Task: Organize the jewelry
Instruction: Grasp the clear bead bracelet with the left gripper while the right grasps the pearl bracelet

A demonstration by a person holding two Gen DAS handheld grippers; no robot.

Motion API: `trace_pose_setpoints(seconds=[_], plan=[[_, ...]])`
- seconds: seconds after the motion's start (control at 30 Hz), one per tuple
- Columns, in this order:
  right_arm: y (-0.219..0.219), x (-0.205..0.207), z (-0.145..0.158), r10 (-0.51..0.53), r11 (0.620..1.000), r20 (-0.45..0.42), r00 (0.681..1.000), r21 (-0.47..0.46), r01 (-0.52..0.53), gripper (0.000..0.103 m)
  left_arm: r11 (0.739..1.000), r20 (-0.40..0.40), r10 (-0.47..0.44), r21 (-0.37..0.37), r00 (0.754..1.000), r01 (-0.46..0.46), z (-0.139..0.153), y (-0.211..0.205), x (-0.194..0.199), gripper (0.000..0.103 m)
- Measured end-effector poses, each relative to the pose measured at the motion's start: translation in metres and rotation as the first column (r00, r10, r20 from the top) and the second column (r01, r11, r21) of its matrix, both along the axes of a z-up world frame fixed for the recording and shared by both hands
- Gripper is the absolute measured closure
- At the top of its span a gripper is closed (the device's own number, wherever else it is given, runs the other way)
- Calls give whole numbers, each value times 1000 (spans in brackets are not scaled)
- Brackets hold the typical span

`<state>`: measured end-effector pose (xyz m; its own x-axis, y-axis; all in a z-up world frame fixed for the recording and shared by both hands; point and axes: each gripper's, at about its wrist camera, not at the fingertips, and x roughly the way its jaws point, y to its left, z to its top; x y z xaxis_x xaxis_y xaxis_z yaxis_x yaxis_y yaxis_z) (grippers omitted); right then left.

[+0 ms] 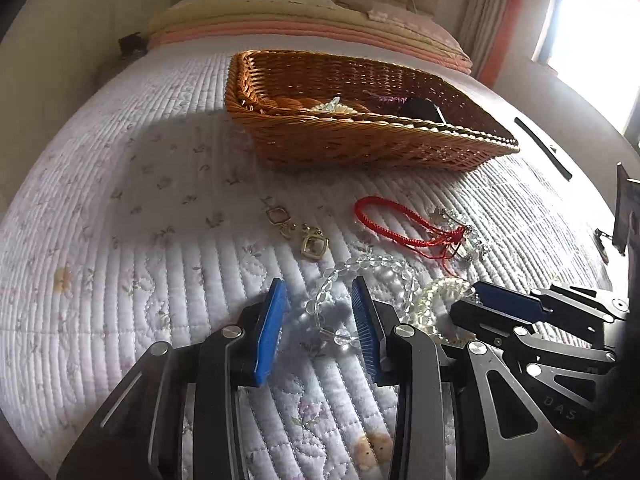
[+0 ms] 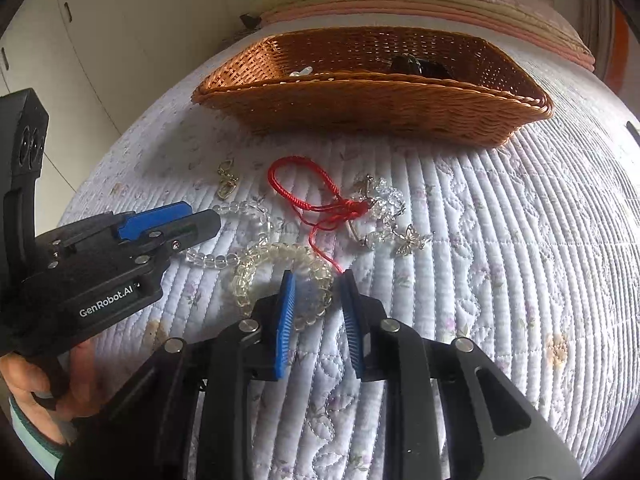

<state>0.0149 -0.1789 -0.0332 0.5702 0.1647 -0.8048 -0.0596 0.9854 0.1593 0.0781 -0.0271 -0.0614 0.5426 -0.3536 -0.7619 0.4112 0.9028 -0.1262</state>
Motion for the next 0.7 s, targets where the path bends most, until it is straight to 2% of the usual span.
trace_pose_setpoints(seconds=[0.07,0.17,0.37,0.53,0.67,0.7], plan=[[5,-5,-1,20,999,8,1000,-31,-19,87,999,18,10,36,1000,-10,0,-3,-3,81],[5,-17,-5,55,996,18,998,-65,-54,92,999,23,7,44,1000,-8,1,-2,-9,90],[-7,-46,-5,110,993,17,994,-39,-109,92,999,20,-11,49,1000,10,4,4,-35,90],[-8,-45,-5,101,994,-1,995,-34,-101,91,999,19,-16,47,1000,15,4,7,-53,90],[3,-40,-6,92,991,5,996,-99,-91,91,999,23,-12,45,1000,11,3,8,-57,90],[7,-41,-7,94,989,12,996,-120,-91,93,999,25,-12,45,1000,11,3,7,-57,93]])
